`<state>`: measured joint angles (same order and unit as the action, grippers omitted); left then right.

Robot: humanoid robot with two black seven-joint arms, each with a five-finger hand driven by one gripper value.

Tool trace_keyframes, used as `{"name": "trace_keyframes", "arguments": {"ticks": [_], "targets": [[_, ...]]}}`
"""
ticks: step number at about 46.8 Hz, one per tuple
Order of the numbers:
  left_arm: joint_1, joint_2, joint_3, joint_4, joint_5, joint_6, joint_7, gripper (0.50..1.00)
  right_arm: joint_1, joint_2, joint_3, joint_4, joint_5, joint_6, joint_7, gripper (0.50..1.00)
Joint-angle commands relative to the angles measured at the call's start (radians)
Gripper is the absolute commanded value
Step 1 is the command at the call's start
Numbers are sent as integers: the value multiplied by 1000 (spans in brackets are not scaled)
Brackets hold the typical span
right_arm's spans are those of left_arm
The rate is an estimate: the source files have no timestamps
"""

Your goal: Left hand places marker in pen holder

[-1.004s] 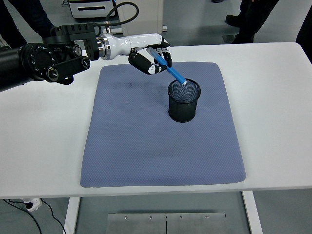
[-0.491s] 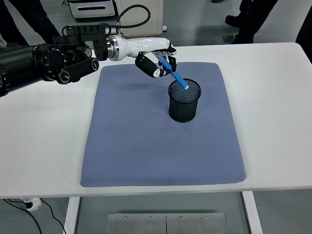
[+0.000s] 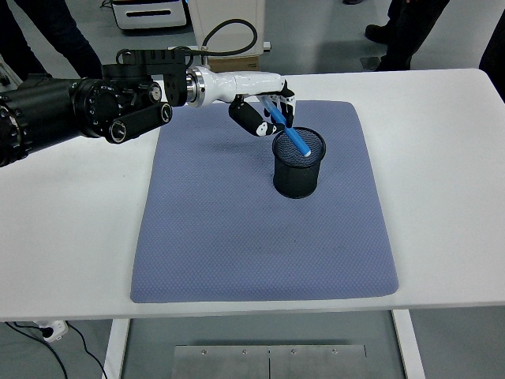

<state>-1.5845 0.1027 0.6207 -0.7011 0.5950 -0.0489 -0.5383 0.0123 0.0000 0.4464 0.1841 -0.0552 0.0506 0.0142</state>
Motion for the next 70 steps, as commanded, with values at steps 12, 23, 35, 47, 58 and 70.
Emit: {"name": "trace_keyframes", "arguments": {"ticks": [12,23,35,47,58,70], "targets": [[0,-3,-9,-1,-21,66,-3,747,0,0,0,0,0,0,0,1000],[-2,-3,-10,-3,-60,63,-8,1000,0,0,0,0,0,0,1,1000],[-15,11,-52,-1,-196,70,-6,1000,0,0,0,0,0,0,1,1000],[8,48,-119,22,-529,72,3,1000,0,0,0,0,0,0,1,1000],[176,63,-320,117,-567,72,3,1000,0,0,0,0,0,0,0,1000],[334,75,-648,210,-567,72,3,1000,0,0,0,0,0,0,0,1000]]}}
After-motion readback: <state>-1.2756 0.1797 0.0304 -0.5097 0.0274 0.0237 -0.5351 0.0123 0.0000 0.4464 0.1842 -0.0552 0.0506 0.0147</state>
